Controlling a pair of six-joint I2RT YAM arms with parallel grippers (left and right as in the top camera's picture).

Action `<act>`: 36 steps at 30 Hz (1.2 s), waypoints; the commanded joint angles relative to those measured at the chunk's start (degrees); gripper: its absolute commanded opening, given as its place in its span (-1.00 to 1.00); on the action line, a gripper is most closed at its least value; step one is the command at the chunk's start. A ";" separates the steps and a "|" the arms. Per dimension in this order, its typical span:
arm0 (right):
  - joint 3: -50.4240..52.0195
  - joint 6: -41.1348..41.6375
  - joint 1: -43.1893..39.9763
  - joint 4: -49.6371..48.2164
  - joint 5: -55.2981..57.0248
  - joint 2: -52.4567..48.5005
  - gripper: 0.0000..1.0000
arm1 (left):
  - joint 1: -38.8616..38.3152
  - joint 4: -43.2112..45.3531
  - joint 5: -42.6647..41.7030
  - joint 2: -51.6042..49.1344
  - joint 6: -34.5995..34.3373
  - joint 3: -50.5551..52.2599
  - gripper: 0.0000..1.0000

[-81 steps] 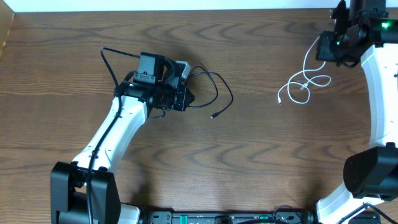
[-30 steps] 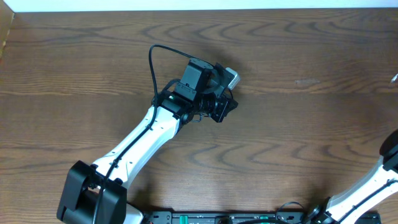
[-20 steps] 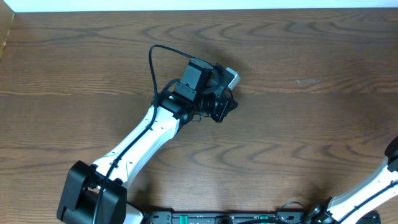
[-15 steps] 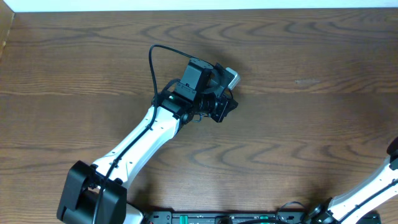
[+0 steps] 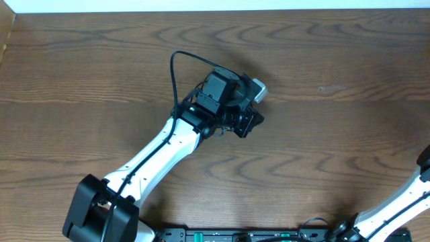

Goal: Untangle cables

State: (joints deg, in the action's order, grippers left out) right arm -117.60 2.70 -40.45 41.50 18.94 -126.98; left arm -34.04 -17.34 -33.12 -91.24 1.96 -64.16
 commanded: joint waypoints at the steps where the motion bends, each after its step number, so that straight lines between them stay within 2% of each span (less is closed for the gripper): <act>1: -3.02 2.19 0.98 1.99 -13.22 0.66 0.98 | -0.11 0.09 -0.70 0.26 1.05 0.20 -0.66; 3: -3.67 -1.44 1.75 3.67 -26.73 1.09 0.98 | -0.11 0.11 -0.04 0.26 1.05 0.20 -0.66; 6: -3.69 -15.26 2.78 6.58 -58.18 1.66 0.98 | -0.11 0.11 0.11 0.26 1.03 0.20 -0.66; 7: -3.69 -16.65 3.21 7.69 -66.31 1.73 0.98 | -0.11 0.11 0.11 0.28 1.03 0.20 -0.66; 9: -3.67 -12.46 4.44 9.07 -71.34 1.73 0.98 | -0.11 0.11 0.13 0.28 1.05 0.20 -0.66; 12: -3.67 -9.31 7.08 13.42 -67.71 1.73 0.98 | 0.11 0.11 2.84 0.37 1.01 0.17 -0.67; 15: -3.45 -10.82 10.93 20.59 -63.65 1.73 0.98 | 0.90 0.15 11.23 0.98 0.20 0.04 -0.67; 19: -3.28 -12.61 17.11 28.74 -55.82 1.70 0.98 | 4.28 0.31 22.10 3.08 -6.71 -0.04 -0.66; 21: -3.28 -12.50 20.63 31.34 -51.12 1.70 0.98 | 7.32 0.20 22.91 4.17 -7.21 -0.04 -0.66; 23: -3.26 -8.98 25.20 32.76 -45.46 1.70 0.99 | 11.69 0.20 22.86 4.74 -7.21 -0.04 -0.67; 31: -3.19 0.70 38.29 30.01 -44.78 1.70 0.98 | 20.44 -1.95 22.64 4.72 -7.32 -0.02 -0.66; 36: -3.13 4.66 46.80 24.85 -43.80 1.55 0.99 | 26.60 -3.87 22.69 4.72 -15.32 -0.02 -0.67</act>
State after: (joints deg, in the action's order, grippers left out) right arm -120.22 2.76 2.94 67.42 -26.17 -126.85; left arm -10.81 -20.21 -11.38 -87.11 -8.03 -64.16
